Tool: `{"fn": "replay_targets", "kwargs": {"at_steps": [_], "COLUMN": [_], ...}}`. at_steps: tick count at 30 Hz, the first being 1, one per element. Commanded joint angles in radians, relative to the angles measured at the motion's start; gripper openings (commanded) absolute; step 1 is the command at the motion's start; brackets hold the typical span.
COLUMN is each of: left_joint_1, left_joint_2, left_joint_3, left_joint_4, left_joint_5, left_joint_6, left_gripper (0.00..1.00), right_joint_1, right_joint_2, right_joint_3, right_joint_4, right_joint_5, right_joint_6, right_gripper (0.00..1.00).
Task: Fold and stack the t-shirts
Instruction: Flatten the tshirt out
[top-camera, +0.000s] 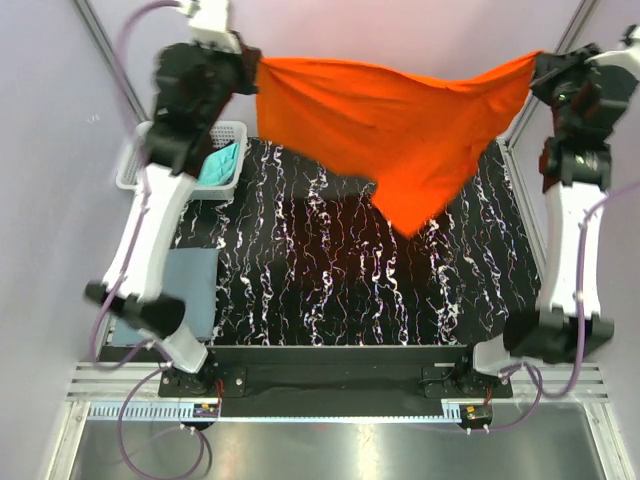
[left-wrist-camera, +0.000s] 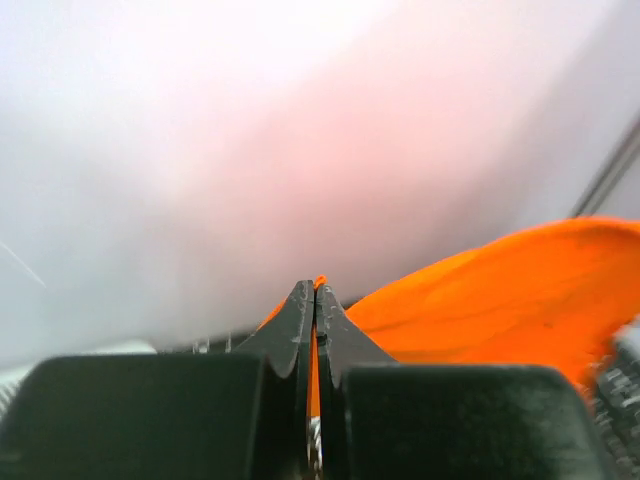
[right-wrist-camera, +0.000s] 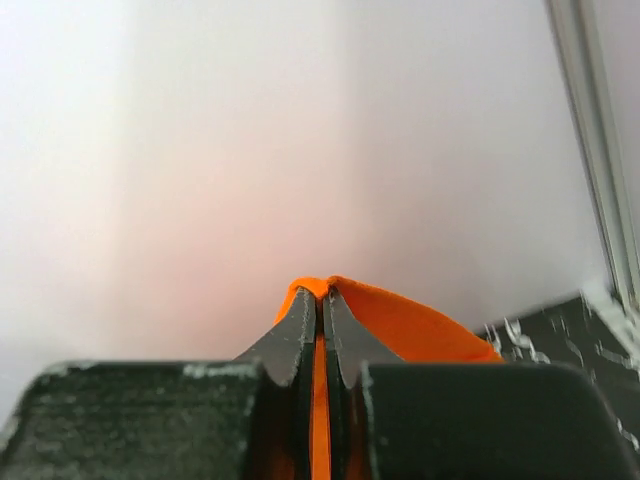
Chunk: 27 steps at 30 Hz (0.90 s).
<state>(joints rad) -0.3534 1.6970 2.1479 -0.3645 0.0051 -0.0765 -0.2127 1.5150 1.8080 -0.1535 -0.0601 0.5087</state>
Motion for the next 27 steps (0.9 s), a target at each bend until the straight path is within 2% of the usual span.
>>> {"fn": "replay_targets", "kwargs": {"at_steps": [1, 6, 14, 20, 27], "left_joint_1": [0.016, 0.017, 0.016, 0.017, 0.016], "left_joint_2": [-0.202, -0.413, -0.703, -0.749, -0.677], "left_joint_3": [0.026, -0.039, -0.163, -0.236, -0.417], "left_joint_4": [0.019, 0.019, 0.053, 0.049, 0.048], "left_joint_5": [0.071, 0.108, 0.070, 0.013, -0.112], "left_joint_6": [-0.003, -0.037, -0.085, -0.083, -0.014], "left_gripper": [0.00, 0.00, 0.00, 0.00, 0.00], "right_joint_1": [-0.001, -0.001, 0.001, 0.013, 0.033], "right_joint_2": [-0.195, -0.415, -0.616, -0.627, -0.535], "right_joint_3": [0.034, -0.013, -0.029, -0.038, -0.134], "right_joint_4": [0.058, 0.060, 0.046, 0.040, 0.042], "right_joint_5": [0.049, 0.054, 0.055, 0.051, 0.040], "right_joint_6": [-0.007, -0.002, -0.048, -0.036, -0.047], "right_gripper": [0.00, 0.00, 0.00, 0.00, 0.00]}}
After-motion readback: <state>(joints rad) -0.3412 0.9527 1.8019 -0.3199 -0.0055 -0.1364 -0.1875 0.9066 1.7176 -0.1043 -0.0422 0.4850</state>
